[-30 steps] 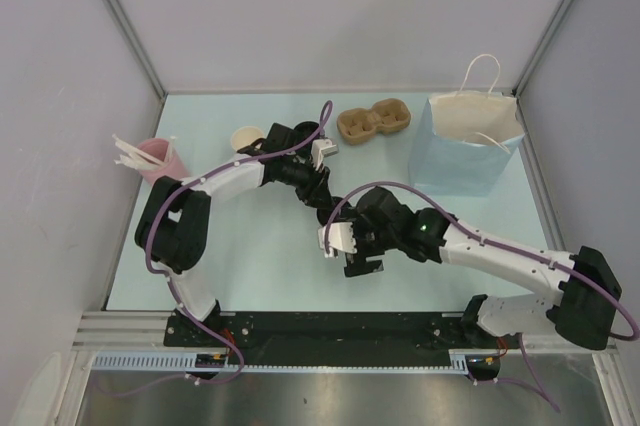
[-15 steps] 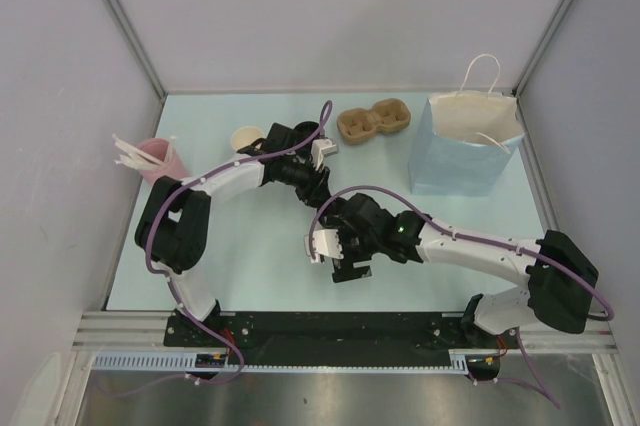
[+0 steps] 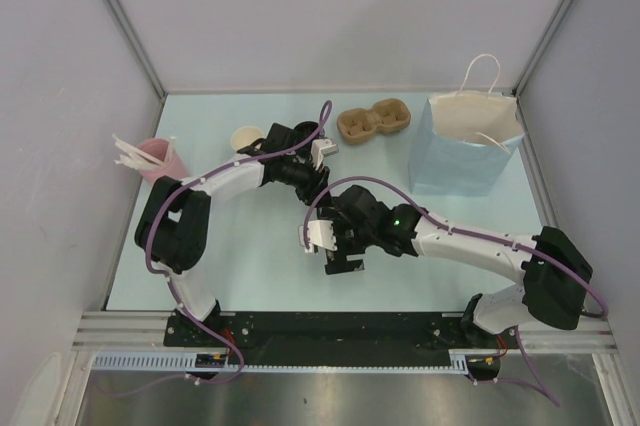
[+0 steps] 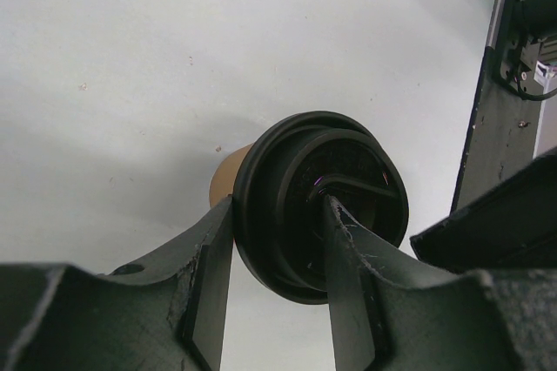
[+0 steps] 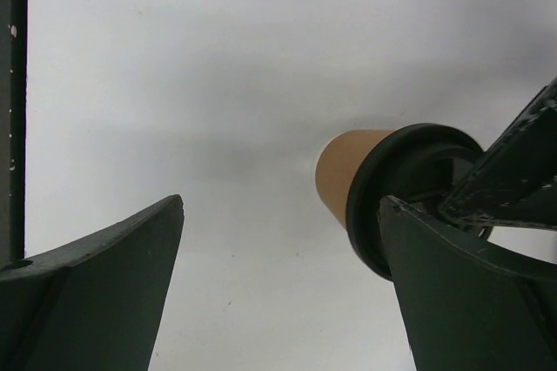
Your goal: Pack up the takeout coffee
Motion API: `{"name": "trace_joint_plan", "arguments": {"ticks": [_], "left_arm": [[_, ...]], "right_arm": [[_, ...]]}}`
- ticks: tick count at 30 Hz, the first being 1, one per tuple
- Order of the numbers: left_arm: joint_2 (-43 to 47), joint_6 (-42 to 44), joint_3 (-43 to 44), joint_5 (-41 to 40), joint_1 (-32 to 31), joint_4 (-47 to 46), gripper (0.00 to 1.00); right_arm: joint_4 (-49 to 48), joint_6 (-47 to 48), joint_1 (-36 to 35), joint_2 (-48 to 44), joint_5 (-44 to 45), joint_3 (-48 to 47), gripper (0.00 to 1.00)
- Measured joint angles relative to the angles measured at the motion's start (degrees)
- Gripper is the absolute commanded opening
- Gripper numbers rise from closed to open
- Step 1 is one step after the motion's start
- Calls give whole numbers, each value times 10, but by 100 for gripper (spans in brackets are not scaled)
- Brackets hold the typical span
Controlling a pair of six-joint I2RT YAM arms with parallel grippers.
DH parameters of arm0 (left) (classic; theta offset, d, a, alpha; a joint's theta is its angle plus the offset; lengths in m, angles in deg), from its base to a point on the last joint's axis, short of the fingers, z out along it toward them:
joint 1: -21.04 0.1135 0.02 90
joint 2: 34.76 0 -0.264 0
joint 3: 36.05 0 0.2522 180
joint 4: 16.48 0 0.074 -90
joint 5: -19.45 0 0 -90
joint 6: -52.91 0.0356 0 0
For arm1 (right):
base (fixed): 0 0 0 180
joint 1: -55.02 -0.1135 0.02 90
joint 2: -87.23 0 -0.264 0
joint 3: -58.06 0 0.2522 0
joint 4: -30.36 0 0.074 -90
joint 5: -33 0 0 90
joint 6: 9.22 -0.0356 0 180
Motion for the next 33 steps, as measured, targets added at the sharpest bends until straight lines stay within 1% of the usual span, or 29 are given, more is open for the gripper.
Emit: {"name": "trace_joint_plan", "arguments": {"ticks": [6, 17, 33], "left_arm": [[0, 0, -1, 0, 0, -1, 45], [1, -2, -4, 0, 0, -6, 45], [5, 1, -4, -12, 10, -5, 45]], "right_arm": [[-2, -4, 9, 5, -3, -10, 98], [-1, -17, 27, 30, -38, -10, 98], [5, -16, 30, 85, -30, -47, 96]]}}
